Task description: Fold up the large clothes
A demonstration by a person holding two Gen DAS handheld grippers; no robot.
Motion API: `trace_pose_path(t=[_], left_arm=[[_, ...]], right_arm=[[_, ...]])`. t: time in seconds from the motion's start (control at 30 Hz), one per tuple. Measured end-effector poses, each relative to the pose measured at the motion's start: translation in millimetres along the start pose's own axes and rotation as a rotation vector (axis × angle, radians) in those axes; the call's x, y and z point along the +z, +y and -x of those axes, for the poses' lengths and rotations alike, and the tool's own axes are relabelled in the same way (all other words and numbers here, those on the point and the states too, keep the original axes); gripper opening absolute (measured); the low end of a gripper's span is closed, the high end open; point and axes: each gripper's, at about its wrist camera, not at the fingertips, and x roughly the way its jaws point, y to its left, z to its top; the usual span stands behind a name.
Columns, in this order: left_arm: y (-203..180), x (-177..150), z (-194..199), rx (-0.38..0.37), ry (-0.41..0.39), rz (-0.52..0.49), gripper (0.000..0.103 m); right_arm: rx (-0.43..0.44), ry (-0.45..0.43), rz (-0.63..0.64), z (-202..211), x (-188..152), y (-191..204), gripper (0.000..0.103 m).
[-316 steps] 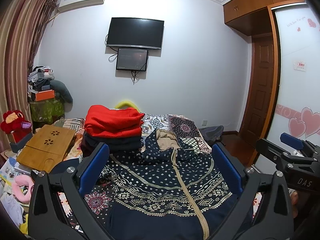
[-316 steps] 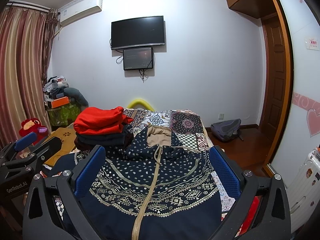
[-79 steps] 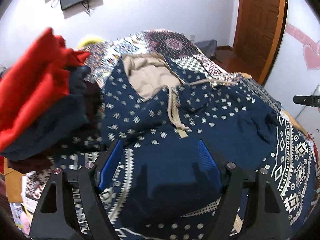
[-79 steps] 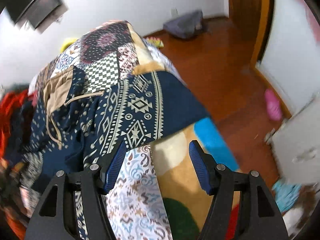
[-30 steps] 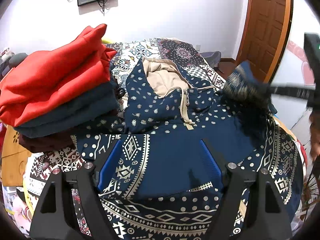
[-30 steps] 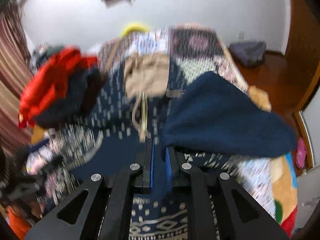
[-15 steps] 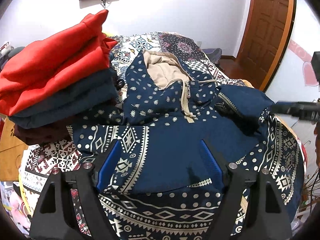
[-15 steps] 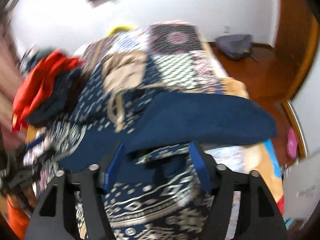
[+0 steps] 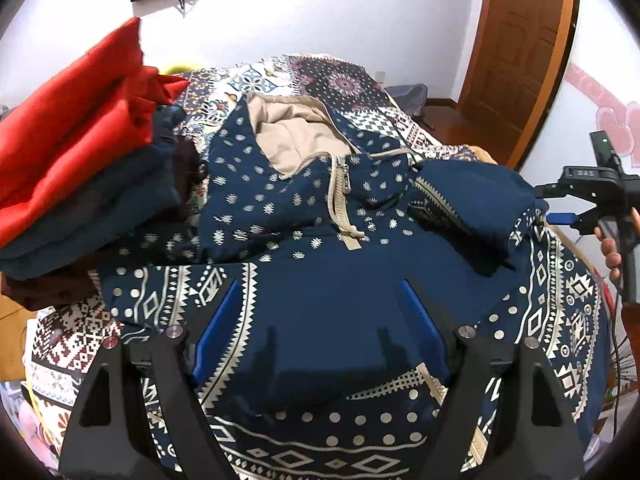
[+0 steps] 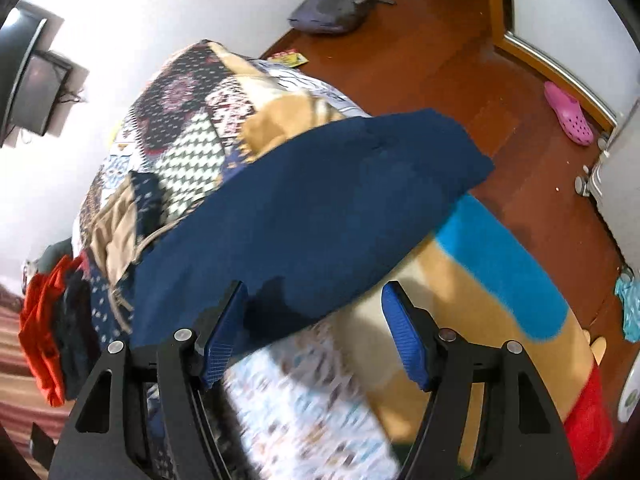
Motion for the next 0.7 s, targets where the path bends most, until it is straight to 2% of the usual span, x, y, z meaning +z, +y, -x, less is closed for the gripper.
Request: trace_pose_path(t=[0.07, 0.13, 0.2, 0.27, 0.37, 0.53, 0.7], left_arm=[[-1, 1, -5, -0.002, 0.009, -0.003, 0.080], [-2, 1, -8, -0.001, 0.016, -0.003, 0.080], [-2, 1, -10, -0.002, 0.019, -0.001, 0.080], [-1, 1, -8, -0.002, 0.014, -0.001, 0.080], [-1, 2, -5, 0.008, 0.003, -0.006, 0.080], [3, 2, 7, 0.011, -0.020, -0.005, 0.080], [9, 2, 27, 0.021, -0.065, 0.001, 0.080]], right_arm=[[0.021, 0.003, -0.017, -7, 5, -4, 0.065], [0.008, -0.019, -0.030, -12, 8, -5, 0.050], [-0.004, -0.042, -0.017, -11, 10, -1, 0.026], [-0.012, -0.073, 0.008, -5, 12, 4, 0.011], [-0.051, -0.166, 0.072, 14, 10, 19, 0.009], [-0.076, -0.345, 0.272, 68, -3, 76, 0.007], [0.031, -0.414, 0.444, 111, -26, 147, 0.007]])
